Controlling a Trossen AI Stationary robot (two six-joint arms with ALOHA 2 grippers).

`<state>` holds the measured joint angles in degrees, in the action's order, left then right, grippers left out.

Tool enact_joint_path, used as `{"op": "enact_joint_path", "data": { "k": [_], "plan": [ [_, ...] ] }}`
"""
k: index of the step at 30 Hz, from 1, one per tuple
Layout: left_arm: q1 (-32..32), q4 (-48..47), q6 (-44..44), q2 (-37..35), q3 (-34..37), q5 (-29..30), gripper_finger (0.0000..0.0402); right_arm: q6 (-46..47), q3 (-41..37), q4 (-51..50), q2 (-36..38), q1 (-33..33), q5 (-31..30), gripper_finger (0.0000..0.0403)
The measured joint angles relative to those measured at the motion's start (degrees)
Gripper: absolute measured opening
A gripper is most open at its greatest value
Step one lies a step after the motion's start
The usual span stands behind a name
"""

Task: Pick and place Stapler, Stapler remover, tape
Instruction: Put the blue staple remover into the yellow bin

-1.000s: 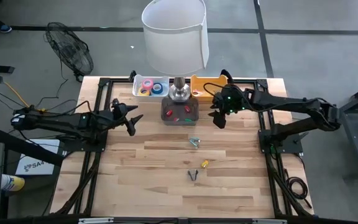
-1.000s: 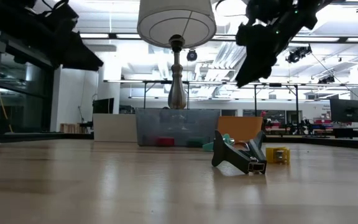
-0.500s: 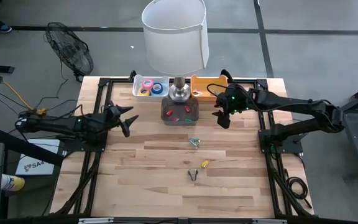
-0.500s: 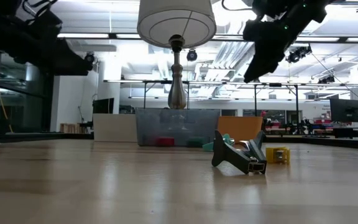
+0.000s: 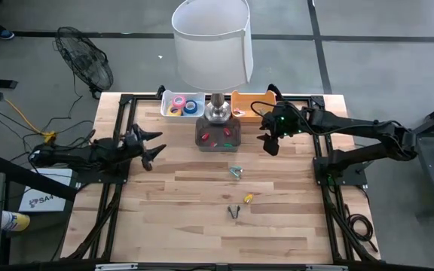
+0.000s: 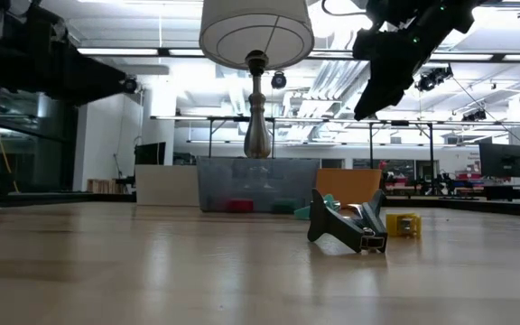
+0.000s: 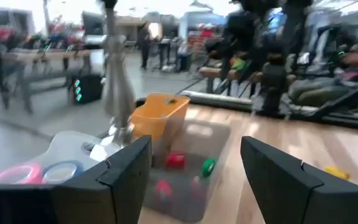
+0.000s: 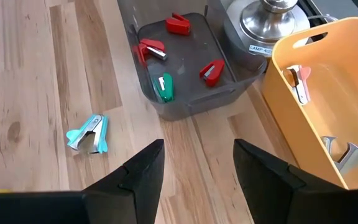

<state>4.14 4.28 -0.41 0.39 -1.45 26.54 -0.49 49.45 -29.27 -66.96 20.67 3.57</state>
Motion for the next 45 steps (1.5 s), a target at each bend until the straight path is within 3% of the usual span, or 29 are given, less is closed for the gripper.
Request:
{"op": "enact_joint_path", "data": {
  "k": [9,18,23,26,33,45],
  "plan": [
    [0.0,1.64,6.29,0.06,0.6,-10.7,0.0227,0.37,0.0,-0.94,-0.02,0.0,0.37,0.0184],
    [0.0,-1.28,11.71,1.02,0.67,-10.01,0.0134,0.42,0.0,-4.64,-0.02,0.0,0.57,0.0184],
    [0.0,-2.46,19.75,1.41,0.19,-11.21,0.0101,0.48,0.0,-5.66,-0.02,-0.03,1.05,0.0184],
    [0.0,-3.78,19.0,1.33,-0.43,-10.85,0.0097,0.96,0.0,-6.02,-0.02,-0.04,1.18,0.0184],
    [0.0,-4.28,15.55,0.57,-0.47,-17.02,0.0096,3.03,0.0,-6.42,-0.02,-0.13,2.47,0.0184],
    [0.0,-5.74,19.43,0.39,-0.68,-19.2,0.0096,10.47,-1.82,-6.02,-0.04,-3.04,8.21,0.0184]
  ]
}}
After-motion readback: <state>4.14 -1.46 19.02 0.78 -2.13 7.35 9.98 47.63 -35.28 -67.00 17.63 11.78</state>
